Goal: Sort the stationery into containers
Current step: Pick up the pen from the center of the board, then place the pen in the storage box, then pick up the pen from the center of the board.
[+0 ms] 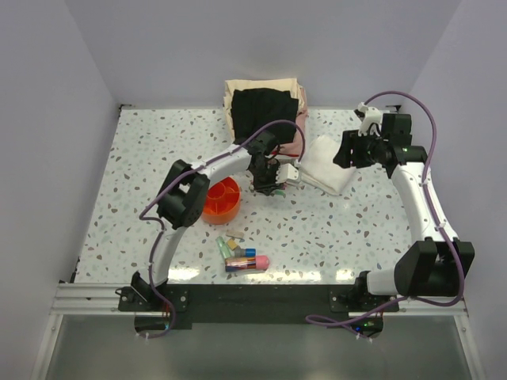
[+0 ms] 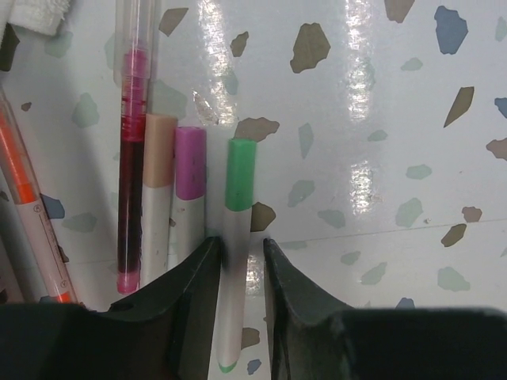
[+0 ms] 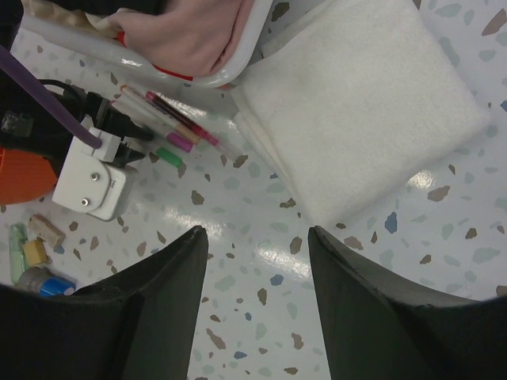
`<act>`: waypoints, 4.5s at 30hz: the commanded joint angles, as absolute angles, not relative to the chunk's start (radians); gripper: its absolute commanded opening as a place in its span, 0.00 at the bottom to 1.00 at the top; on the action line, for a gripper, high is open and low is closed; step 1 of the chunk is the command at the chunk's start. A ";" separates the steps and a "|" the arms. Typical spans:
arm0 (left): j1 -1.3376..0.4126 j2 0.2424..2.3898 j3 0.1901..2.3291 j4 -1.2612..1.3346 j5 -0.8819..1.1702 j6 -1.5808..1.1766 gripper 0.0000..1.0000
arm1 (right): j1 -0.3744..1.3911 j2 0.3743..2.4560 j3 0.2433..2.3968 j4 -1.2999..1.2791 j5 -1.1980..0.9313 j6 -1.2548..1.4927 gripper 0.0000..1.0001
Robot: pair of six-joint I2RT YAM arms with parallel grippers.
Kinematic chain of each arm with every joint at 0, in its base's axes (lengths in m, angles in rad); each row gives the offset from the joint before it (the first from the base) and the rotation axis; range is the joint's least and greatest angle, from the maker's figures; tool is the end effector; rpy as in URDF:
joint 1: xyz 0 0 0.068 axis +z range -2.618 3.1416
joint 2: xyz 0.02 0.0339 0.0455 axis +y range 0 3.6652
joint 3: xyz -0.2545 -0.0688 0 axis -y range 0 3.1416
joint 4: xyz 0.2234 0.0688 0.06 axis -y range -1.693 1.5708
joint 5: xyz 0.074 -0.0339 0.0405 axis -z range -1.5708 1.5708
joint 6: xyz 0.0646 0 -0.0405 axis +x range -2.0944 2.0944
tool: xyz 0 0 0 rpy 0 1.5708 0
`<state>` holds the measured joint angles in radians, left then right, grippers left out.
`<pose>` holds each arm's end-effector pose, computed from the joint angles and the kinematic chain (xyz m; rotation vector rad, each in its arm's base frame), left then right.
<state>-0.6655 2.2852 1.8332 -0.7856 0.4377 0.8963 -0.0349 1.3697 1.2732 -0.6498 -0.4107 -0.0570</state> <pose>0.3428 -0.3039 0.1369 1.9812 1.8550 -0.5467 0.2958 0.0155 0.3106 -0.2317 2.2663 0.4265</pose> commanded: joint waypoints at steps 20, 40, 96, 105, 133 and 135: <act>-0.586 1.686 1.462 -0.309 0.895 0.553 0.00 | -0.038 1.368 1.414 -0.776 -0.345 -0.175 0.55; -0.069 1.330 0.638 0.810 0.940 -0.075 0.00 | -0.040 1.394 1.453 -0.891 -0.256 -0.242 0.54; 0.043 1.364 0.554 0.506 0.972 0.130 0.31 | -0.040 1.430 1.445 -0.923 -0.230 -0.290 0.55; 0.043 1.281 0.864 0.453 1.037 0.046 0.46 | -0.038 1.437 1.453 -0.891 -0.252 -0.270 0.55; -0.623 2.112 1.939 -1.057 0.592 1.117 0.35 | -0.038 1.232 1.328 -0.756 -0.350 -0.114 0.56; -0.633 2.138 1.934 -1.039 0.575 1.129 0.33 | -0.038 1.235 1.328 -0.759 -0.354 -0.117 0.56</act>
<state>-0.6201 2.0949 1.9015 -1.0302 0.6331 1.0740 -0.0349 1.2499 1.3327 -0.7914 -0.3168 -0.1505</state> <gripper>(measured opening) 0.348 0.559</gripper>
